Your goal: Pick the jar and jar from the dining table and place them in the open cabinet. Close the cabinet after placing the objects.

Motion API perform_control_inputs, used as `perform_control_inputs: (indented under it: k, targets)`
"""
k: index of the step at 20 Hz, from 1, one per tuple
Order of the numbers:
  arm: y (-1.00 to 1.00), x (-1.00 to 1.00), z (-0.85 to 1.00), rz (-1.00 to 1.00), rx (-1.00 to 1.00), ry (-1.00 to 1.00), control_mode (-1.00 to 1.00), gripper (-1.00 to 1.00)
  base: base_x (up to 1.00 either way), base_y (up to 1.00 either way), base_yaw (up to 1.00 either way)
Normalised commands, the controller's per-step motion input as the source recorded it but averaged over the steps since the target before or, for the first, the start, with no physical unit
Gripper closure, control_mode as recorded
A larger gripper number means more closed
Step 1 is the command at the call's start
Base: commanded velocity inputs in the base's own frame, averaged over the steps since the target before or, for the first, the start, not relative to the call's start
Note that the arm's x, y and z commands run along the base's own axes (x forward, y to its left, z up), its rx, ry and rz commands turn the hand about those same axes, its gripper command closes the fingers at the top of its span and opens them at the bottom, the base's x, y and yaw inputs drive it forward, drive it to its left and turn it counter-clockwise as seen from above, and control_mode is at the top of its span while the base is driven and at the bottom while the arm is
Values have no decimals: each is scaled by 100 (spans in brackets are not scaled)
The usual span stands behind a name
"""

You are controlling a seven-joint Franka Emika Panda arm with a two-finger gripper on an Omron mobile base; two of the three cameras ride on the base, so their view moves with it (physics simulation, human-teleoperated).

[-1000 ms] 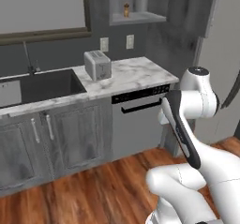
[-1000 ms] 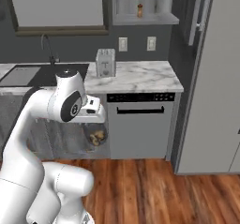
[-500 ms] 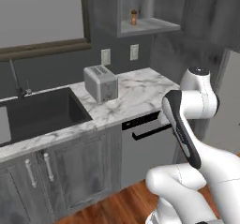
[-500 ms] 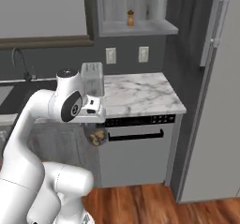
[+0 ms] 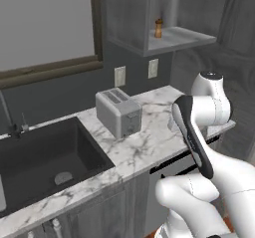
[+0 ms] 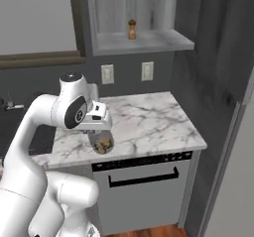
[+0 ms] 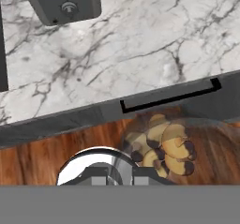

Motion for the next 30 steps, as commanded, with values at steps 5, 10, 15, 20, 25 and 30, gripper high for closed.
perform_control_inputs:
  k: [5, 10, 15, 20, 25, 30]
  targets:
    - [0, 0, 0, 0, 0, 0, 100, 100, 64, -43, -7]
    - [0, 0, 0, 0, 0, 0, 100, 100, 33, -87, 0]
    - [0, 0, 0, 0, 0, 0, 100, 100, 72, -15, 0]
    - [0, 0, 0, 0, 0, 0, 100, 100, 61, 18, 0]
    - [0, 0, 0, 0, 0, 0, 100, 100, 7, 8, 0]
    - [0, 0, 0, 0, 0, 0, 100, 100, -9, 20, 0]
